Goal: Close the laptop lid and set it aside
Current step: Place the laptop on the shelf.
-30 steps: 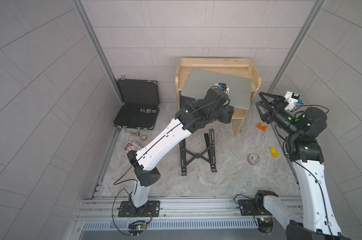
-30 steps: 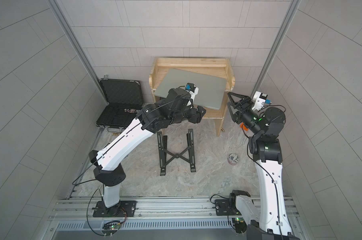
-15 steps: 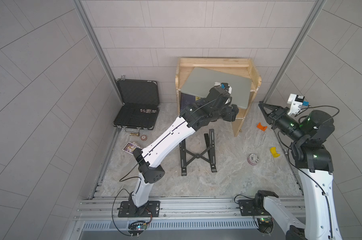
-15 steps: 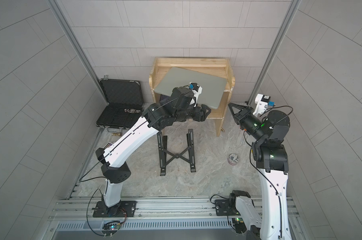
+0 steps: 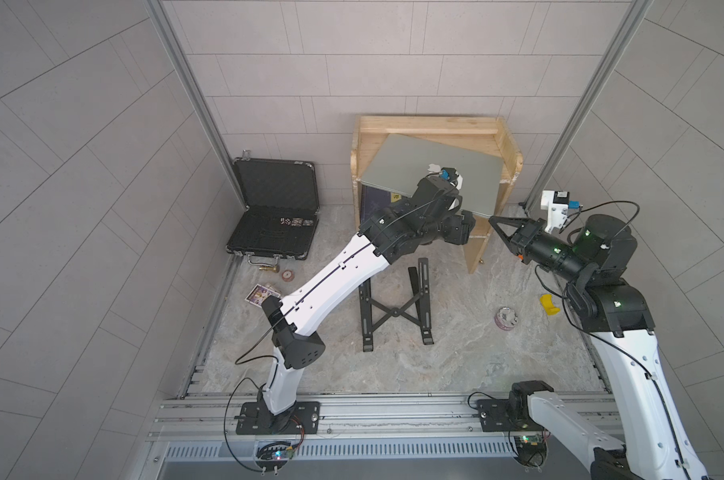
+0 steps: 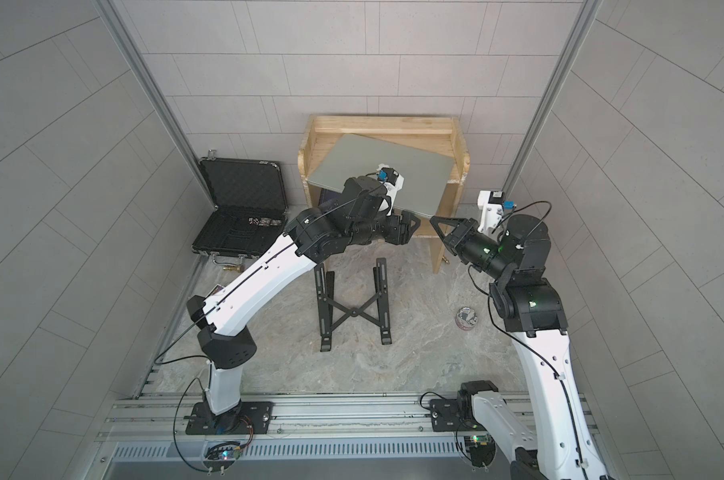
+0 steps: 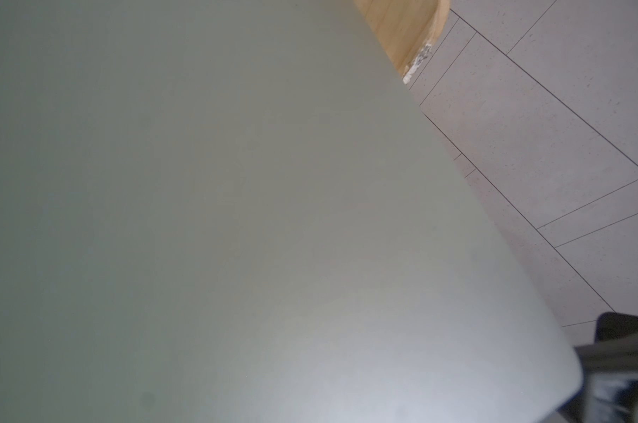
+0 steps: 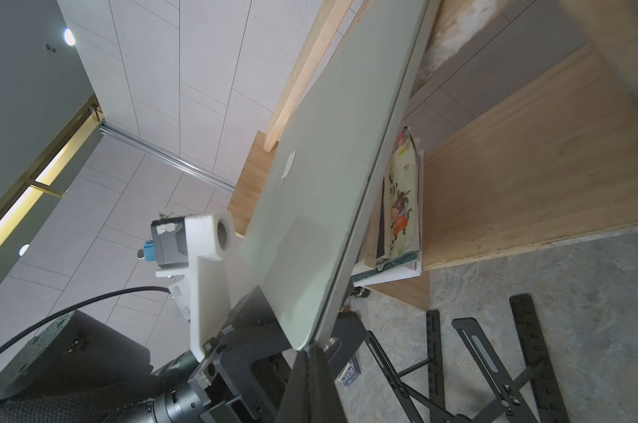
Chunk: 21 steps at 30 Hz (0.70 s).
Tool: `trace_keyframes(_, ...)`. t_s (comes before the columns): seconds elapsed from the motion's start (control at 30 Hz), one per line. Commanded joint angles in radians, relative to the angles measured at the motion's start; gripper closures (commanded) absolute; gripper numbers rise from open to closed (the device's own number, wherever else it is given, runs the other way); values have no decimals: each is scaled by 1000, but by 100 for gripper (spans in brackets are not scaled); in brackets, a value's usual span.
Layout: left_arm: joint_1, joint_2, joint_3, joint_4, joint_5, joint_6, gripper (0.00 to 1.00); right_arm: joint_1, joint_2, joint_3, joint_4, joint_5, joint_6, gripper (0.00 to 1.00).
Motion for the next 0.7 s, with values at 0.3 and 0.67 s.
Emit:
trace_keyframes(0.3,26,-110,-77,30,-38,42,34,81,53,87,-56,76,-92,100)
trace_keyframes(0.67,28,-208,-199,54,-62,72,34,82,136,181,-128,117,-173,100)
